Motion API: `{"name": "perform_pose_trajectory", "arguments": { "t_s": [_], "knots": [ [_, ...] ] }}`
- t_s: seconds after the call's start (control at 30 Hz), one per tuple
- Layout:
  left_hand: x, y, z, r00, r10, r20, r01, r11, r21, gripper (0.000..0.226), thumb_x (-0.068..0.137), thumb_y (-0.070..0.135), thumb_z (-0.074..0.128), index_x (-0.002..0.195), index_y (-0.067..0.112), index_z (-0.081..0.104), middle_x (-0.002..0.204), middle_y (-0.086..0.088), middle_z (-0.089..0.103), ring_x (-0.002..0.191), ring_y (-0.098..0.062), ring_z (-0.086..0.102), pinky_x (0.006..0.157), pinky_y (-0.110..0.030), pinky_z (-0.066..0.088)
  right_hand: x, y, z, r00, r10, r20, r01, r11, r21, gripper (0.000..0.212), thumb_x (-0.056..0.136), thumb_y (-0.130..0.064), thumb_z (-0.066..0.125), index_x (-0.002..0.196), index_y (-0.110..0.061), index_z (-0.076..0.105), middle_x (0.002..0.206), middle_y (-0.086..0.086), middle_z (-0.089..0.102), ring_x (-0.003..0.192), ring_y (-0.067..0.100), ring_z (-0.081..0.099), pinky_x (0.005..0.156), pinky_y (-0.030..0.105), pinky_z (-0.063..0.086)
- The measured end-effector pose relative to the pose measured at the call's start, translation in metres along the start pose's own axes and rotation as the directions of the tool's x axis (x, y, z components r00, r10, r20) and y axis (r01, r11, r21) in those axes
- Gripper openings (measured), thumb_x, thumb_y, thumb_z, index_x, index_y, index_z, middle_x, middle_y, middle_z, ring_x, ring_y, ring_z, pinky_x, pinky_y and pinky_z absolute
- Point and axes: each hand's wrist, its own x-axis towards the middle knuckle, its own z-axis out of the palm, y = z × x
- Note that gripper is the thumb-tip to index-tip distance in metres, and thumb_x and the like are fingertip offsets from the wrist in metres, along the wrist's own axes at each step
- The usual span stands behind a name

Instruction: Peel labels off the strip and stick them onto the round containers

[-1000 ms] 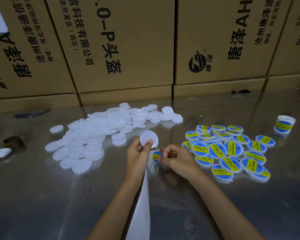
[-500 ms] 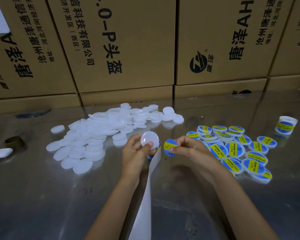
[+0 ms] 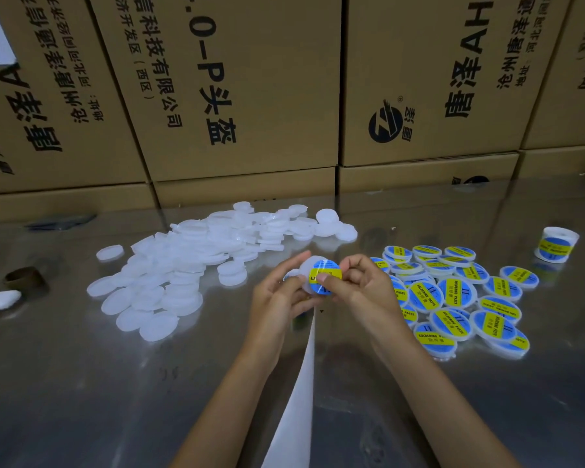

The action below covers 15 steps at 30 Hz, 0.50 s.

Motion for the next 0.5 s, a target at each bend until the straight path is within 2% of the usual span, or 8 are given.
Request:
{"name": "perform_pose_trajectory", "arguments": {
  "t_s": [0.17, 0.37, 0.5],
  "knots": [
    [-0.0010, -0.0002, 0.0017, 1.000, 0.011, 0.008, -0.011, 1.000, 0.001, 0.040, 0.097, -0.005, 0.048, 0.117, 0.020, 0.072, 0.110, -0.019, 0.073, 0.097, -0.033, 0.074, 0.077, -0.032, 0.061, 0.0005, 0.0015, 0.0015, 1.000, -0.015, -0.013, 0.014, 0.999, -0.034, 0.028, 0.079, -0.005, 0.079, 0.082, -0.013, 0.052, 0.066, -0.003, 0.064, 0.068, 0.015, 0.061, 0.062, 0.021, 0.050],
    [-0.0010, -0.0013, 0.0037, 1.000, 0.029, 0.004, -0.029, 0.999, 0.015, 0.040, 0.096, -0.004, 0.050, 0.114, 0.023, 0.074, 0.108, -0.015, 0.075, 0.095, -0.031, 0.075, 0.075, -0.029, 0.060, 0.0022, 0.0055, 0.0005, 0.998, -0.052, -0.041, 0.049, 0.996, -0.077, 0.029, 0.078, -0.005, 0.080, 0.080, -0.013, 0.052, 0.061, -0.007, 0.065, 0.064, 0.013, 0.063, 0.058, 0.019, 0.052],
    [-0.0017, -0.0021, 0.0040, 0.999, 0.048, 0.016, -0.049, 0.998, 0.039, 0.043, 0.097, -0.005, 0.049, 0.114, 0.025, 0.074, 0.107, -0.012, 0.076, 0.097, -0.031, 0.074, 0.076, -0.029, 0.060, 0.0028, 0.0073, 0.0005, 0.997, -0.063, -0.046, 0.058, 0.994, -0.094, 0.029, 0.078, -0.006, 0.080, 0.080, -0.014, 0.052, 0.063, -0.005, 0.065, 0.066, 0.015, 0.064, 0.061, 0.024, 0.053]
  ]
}}
